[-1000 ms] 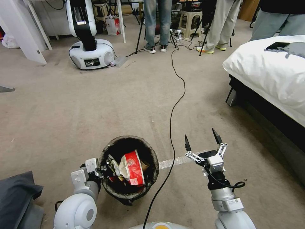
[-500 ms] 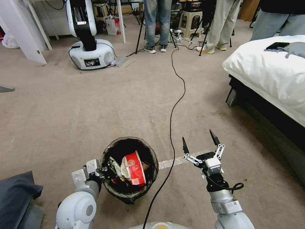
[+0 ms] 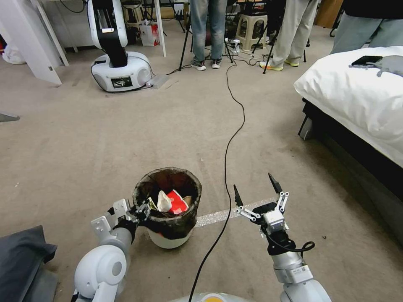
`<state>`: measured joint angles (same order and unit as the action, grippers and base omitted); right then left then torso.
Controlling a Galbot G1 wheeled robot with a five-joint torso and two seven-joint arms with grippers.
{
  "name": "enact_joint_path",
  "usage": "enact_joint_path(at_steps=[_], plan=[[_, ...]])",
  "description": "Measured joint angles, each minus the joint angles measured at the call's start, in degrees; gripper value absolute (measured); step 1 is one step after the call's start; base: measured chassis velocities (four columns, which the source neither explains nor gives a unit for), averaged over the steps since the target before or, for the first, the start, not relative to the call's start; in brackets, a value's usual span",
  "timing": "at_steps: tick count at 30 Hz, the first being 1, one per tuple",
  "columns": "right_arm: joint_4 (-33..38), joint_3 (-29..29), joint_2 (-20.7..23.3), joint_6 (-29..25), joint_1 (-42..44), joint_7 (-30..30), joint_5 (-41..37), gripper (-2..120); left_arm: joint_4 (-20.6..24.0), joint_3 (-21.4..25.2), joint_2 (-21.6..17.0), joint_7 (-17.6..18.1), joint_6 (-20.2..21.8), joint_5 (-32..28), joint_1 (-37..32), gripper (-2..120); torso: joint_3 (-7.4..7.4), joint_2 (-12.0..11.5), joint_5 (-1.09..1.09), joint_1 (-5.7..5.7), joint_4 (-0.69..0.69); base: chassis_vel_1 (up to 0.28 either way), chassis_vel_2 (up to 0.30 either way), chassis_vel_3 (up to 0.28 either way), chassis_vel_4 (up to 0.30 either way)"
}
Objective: Pick up the trash bin, then pick up the garbage from the floor and place it into the trash bin.
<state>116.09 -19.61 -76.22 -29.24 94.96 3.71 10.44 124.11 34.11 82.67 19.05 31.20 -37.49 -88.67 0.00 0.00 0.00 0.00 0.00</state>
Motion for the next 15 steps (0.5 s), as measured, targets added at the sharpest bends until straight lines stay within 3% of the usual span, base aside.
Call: enact_joint_path(at_steps=[3,11,14,15], plan=[[-0.26,0.34,0.0,-0.36,0.06,-0.41,0.49,100,1.13,-0.09,0.02,-0.27,-0.93,0.46,0.21,82,0.0,0.0,0.0,0.0,0.0,0.0,0.0,0.0,0.0],[-0.53,0.68,-0.16,-0.93,0.26,-0.82,1.3,100,2.39,0.18,-0.04,-0.61,-2.43,0.97,0.05,103,0.0,0.0,0.0,0.0,0.0,0.0,0.0,0.0,0.0],[-0.58,0.88,-0.42,-1.17,0.48,-0.72,1.67,100,3.71,-0.62,0.16,-2.43,-7.68,5.18,-1.59,110,0.0,0.0,-0.01,0.0,0.0,0.0,0.0,0.0,0.0],[-0.58,0.88,-0.42,-1.17,0.48,-0.72,1.67,100,3.71,-0.62,0.16,-2.43,-7.68,5.18,-1.59,110,0.0,0.0,-0.01,0.0,0.0,0.0,0.0,0.0,0.0]])
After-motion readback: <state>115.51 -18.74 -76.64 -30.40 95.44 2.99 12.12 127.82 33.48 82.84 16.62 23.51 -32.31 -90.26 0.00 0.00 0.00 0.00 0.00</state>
